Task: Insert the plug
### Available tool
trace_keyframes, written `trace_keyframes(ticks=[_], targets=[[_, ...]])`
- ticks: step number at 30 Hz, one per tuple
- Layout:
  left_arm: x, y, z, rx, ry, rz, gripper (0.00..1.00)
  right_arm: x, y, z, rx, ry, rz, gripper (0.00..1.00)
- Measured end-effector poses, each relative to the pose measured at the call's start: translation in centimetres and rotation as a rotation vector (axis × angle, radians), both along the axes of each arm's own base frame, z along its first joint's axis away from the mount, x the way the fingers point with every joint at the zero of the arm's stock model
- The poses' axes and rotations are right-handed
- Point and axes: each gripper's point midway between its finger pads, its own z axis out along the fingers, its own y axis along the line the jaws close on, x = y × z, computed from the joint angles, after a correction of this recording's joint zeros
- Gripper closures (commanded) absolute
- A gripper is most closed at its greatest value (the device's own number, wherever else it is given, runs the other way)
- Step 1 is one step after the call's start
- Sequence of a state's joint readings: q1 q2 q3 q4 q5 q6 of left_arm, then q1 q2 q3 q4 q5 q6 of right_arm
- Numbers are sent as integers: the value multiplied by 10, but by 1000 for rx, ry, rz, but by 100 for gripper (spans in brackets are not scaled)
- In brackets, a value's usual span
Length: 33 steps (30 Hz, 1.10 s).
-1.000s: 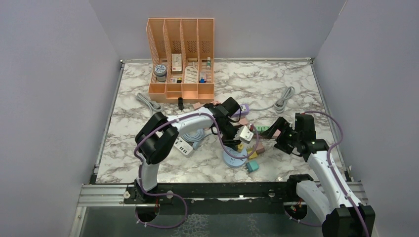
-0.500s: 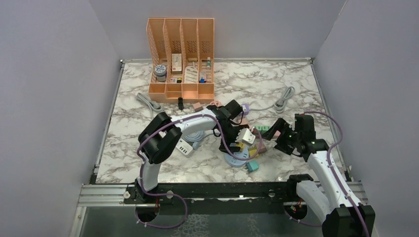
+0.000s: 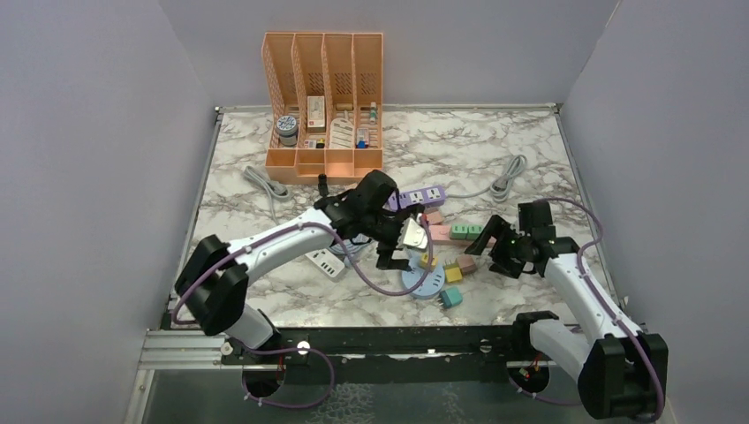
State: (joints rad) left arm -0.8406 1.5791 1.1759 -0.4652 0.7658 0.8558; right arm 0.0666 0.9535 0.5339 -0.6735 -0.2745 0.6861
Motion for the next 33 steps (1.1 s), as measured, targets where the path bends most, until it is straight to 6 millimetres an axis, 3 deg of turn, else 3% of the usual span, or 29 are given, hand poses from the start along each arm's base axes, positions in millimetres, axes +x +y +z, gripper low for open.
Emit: trace_keyframes(ticks=[5,8,14,17,21,24,33], targets=[[5,13,5,-106,1,236,1,8,3,-4,-71,14,24,20],[27,24,8,-143,52,522,1,9,9,-10,-120,27,40,23],[84,51,36,-218,236,1119,1,8,23,-27,-205,73,49,24],[94,67,31,-230,305,1278,1,13,28,-30,-261,79,40,26],[79,83,9,-208,388,1352,1,25,28,-27,-325,51,23,36],[67,88,3,-213,432,1349,1,28,24,-27,-354,37,15,38],[47,83,13,-289,521,1271,1,22,23,-34,-361,49,50,32]])
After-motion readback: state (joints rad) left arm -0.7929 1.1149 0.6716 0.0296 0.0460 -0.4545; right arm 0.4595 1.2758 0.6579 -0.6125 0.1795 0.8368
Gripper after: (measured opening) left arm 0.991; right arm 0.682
